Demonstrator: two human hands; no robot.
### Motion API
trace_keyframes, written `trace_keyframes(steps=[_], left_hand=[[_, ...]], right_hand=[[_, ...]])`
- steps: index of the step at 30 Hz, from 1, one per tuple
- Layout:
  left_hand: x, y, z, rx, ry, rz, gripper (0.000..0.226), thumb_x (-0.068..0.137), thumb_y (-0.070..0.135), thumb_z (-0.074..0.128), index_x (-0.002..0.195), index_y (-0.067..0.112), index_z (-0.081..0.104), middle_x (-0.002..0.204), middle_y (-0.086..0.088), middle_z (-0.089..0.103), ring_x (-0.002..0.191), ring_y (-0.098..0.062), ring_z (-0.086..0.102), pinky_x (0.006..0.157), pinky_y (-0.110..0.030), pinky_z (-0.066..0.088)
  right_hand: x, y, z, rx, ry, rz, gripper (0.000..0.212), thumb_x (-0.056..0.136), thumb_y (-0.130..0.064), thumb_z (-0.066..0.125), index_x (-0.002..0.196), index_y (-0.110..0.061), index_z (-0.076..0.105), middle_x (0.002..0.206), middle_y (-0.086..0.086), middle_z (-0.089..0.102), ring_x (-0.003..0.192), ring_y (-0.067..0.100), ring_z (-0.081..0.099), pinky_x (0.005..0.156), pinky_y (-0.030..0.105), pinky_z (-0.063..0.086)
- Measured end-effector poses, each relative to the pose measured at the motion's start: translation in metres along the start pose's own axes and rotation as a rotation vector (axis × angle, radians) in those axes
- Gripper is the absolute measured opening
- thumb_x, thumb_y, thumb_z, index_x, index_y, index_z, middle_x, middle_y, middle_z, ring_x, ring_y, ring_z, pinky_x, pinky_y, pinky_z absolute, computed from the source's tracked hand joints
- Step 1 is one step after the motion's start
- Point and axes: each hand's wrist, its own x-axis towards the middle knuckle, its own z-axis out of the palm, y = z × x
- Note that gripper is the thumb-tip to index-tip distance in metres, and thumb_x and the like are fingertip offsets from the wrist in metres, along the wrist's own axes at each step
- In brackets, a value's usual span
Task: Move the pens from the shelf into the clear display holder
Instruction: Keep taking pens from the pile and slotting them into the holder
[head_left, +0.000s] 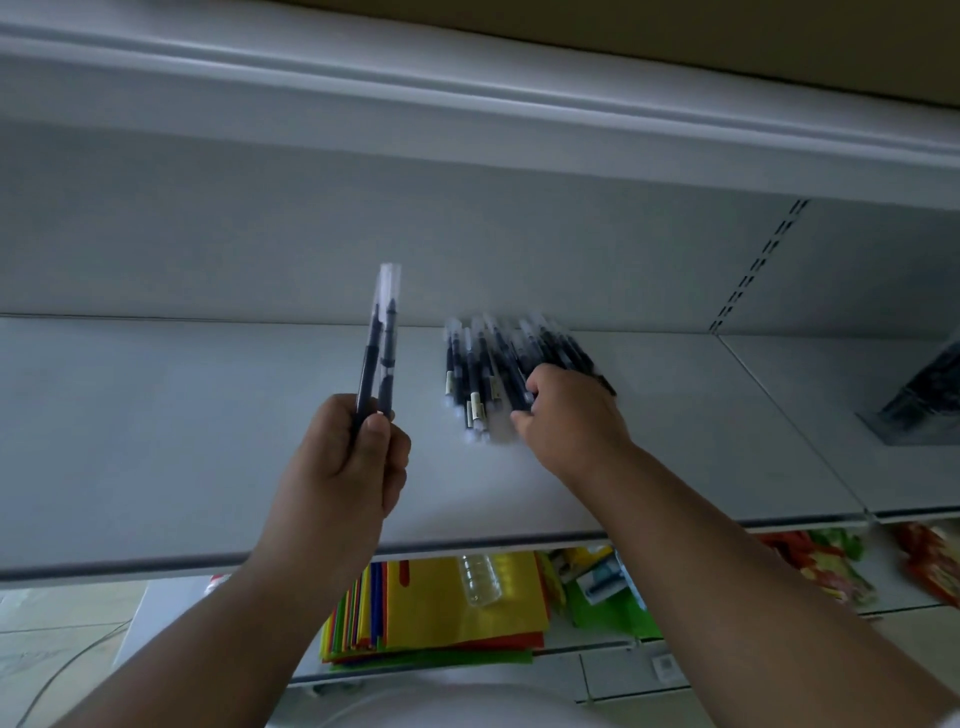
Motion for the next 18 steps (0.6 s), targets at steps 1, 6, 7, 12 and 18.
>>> trace_keyframes(steps=[1,6,7,12,18], left_hand=[[0.0,0.0,0.0,-0.009,-0.001,-0.019,0.021,0.105,0.009,0.036,0.088,0.012,0.048,0.065,0.001,0.051,0.05,-0.013,0.037,0.044,-0.02,0.034],[-0.003,0.002,0.002,-0.053,-0.051,-0.09,0.018,0.104,0.007,0.036,0.09,0.008,0.047,0.061,0.003,0.045,0.05,-0.01,0.035,0.043,-0.019,0.032],[-0.003,0.003,0.003,-0.055,-0.056,-0.099,0.018,0.104,0.006,0.036,0.09,0.007,0.047,0.06,0.004,0.045,0.05,-0.01,0.035,0.043,-0.019,0.032],[-0.004,0.004,0.005,-0.089,-0.073,-0.143,0.016,0.104,0.008,0.037,0.092,0.005,0.048,0.063,0.0,0.045,0.049,-0.009,0.035,0.043,-0.019,0.031],[-0.004,0.003,0.004,-0.132,-0.084,-0.173,0.018,0.104,0.009,0.038,0.089,0.007,0.048,0.059,0.005,0.045,0.049,-0.009,0.035,0.044,-0.022,0.03]], right_hand=[[0.001,-0.001,0.001,0.012,0.009,0.008,0.024,0.092,-0.03,0.063,0.108,-0.015,0.056,0.096,0.001,0.063,0.09,0.022,0.061,0.071,0.026,0.041],[0.005,-0.004,0.003,0.041,0.04,0.078,0.031,0.093,-0.041,0.061,0.11,-0.015,0.057,0.098,0.001,0.065,0.093,0.023,0.062,0.073,0.029,0.043],[0.007,-0.004,0.003,0.039,0.038,0.09,0.031,0.093,-0.042,0.061,0.109,-0.016,0.058,0.098,0.0,0.065,0.094,0.023,0.062,0.072,0.028,0.041],[0.013,-0.005,0.002,0.027,0.032,0.11,0.022,0.093,-0.035,0.062,0.088,-0.014,0.063,0.08,0.002,0.067,0.071,0.018,0.058,0.061,0.026,0.038],[0.006,0.003,0.001,0.313,0.168,0.161,0.01,0.09,-0.024,0.053,0.084,-0.017,0.057,0.074,-0.001,0.066,0.072,0.019,0.063,0.065,0.034,0.053]])
